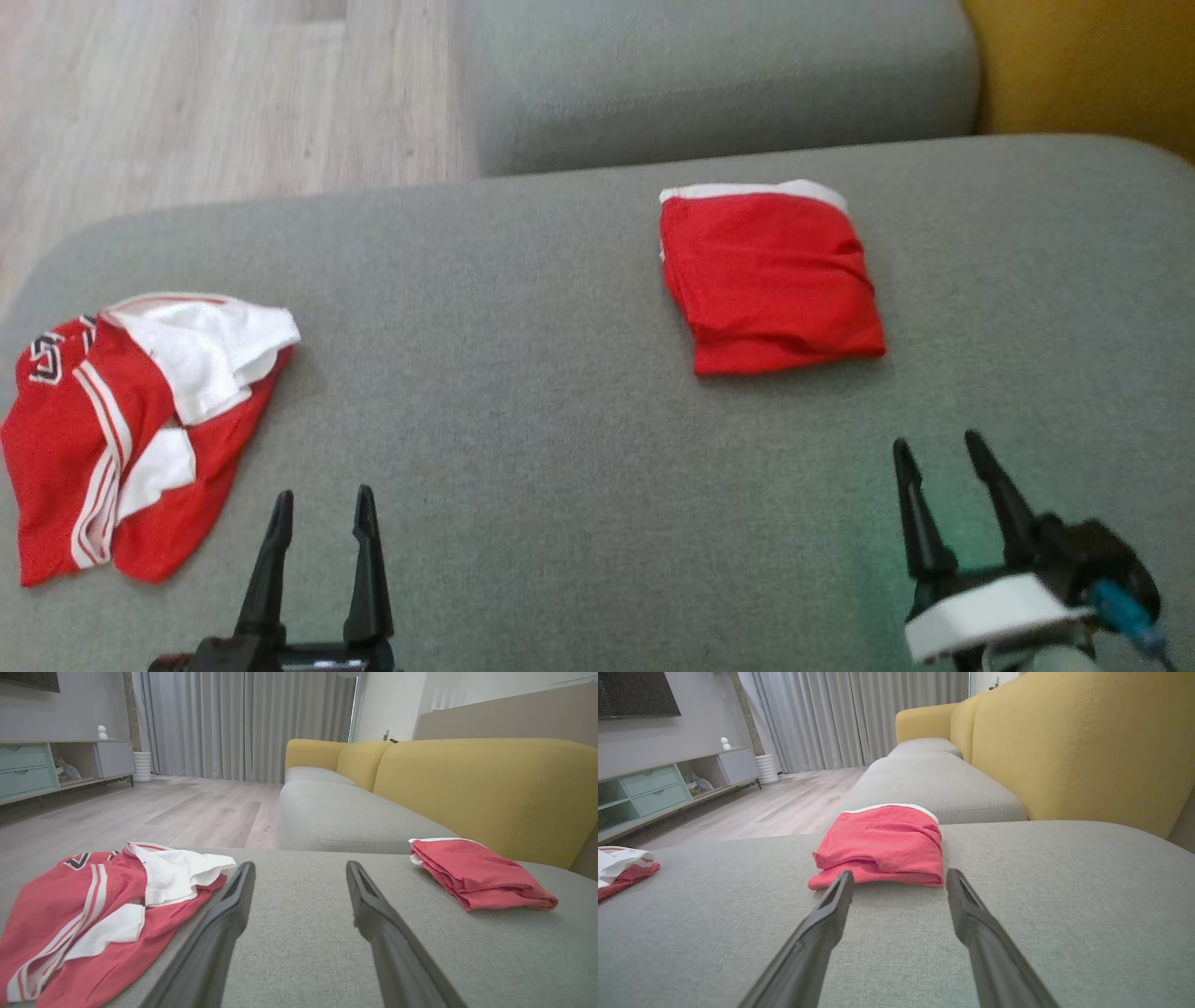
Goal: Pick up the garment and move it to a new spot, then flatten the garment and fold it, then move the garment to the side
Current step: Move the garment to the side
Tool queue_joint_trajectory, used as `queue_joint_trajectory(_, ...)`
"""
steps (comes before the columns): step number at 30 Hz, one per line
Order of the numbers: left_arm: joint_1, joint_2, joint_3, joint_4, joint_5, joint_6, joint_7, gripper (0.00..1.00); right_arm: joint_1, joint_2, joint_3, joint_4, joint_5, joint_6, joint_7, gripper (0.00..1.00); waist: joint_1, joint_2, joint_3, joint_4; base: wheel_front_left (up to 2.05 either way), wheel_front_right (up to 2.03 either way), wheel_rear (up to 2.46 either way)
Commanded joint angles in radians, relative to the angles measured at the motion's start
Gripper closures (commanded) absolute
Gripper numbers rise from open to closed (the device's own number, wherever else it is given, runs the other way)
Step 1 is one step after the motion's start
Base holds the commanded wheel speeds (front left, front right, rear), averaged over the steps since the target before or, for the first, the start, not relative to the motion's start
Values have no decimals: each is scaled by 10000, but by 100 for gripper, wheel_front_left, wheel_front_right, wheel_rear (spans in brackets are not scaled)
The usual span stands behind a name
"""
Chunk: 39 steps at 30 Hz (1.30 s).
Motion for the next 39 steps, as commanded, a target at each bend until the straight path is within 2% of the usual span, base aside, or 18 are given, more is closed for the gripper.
queue_joint_trajectory(1, -490, 28, 237, -469, 49, 157, -51, 0, -858, -27, 107, -170, -52, -7, -108, 0, 0, 0, 395, 122, 0, 0, 0)
queue_joint_trajectory(7, -1239, 28, 199, -1035, -47, 482, -51, 0, -2650, -223, 173, 1029, 267, -7, -109, 0, 0, 0, 1378, 400, 0, 0, 0)
queue_joint_trajectory(10, -1455, 28, 102, -1210, 4, 491, -51, 0, -3454, -325, 146, 1763, 515, -7, -39, 0, 0, 0, 1617, 498, 0, 0, 0)
queue_joint_trajectory(16, -1960, 28, -406, -1560, 117, 535, -51, 0, -5749, -928, -96, 3719, 970, -7, 1404, 0, 0, 0, 2201, 907, 0, 0, 0)
queue_joint_trajectory(21, -2304, 28, -864, -1659, 217, 585, -51, 0, -6921, -1548, -407, 5144, 1027, -7, 2423, 0, 0, 0, 2663, 1264, 0, 0, 0)
queue_joint_trajectory(26, -2492, 28, -1064, -1550, 272, 552, -51, 0, -7516, -1586, -361, 6327, 1246, -7, 2926, 0, 0, 0, 2987, 1344, 0, 0, 0)
queue_joint_trajectory(27, -2522, 28, -1093, -1539, 314, 540, -51, 0, -7586, -1491, -258, 6456, 1438, -7, 2964, 63, 0, 0, 3035, 1329, 0, 0, 0)
queue_joint_trajectory(28, -2549, 28, -1120, -1525, 368, 520, -51, 0, -7644, -1395, -150, 6527, 1661, -7, 2957, 100, 0, 0, 3076, 1295, 0, 0, 0)
queue_joint_trajectory(33, -2687, 28, -1102, -1600, 739, 488, -51, 0, -7898, -1565, 429, 6429, 2493, -7, 2602, 100, 0, 0, 3325, 820, 0, 0, 0)
queue_joint_trajectory(36, -2782, 28, -1006, -1655, 924, 367, -51, 0, -8037, -2173, 790, 6284, 2644, -7, 2654, 100, 0, 0, 3585, 342, 0, 0, 0)
queue_joint_trajectory(39, -2958, 30, -872, -1748, 1065, 203, -51, 0, -8176, -2984, 1104, 6220, 2746, -7, 3208, 100, 0, 0, 3974, -189, 0, 0, 0)
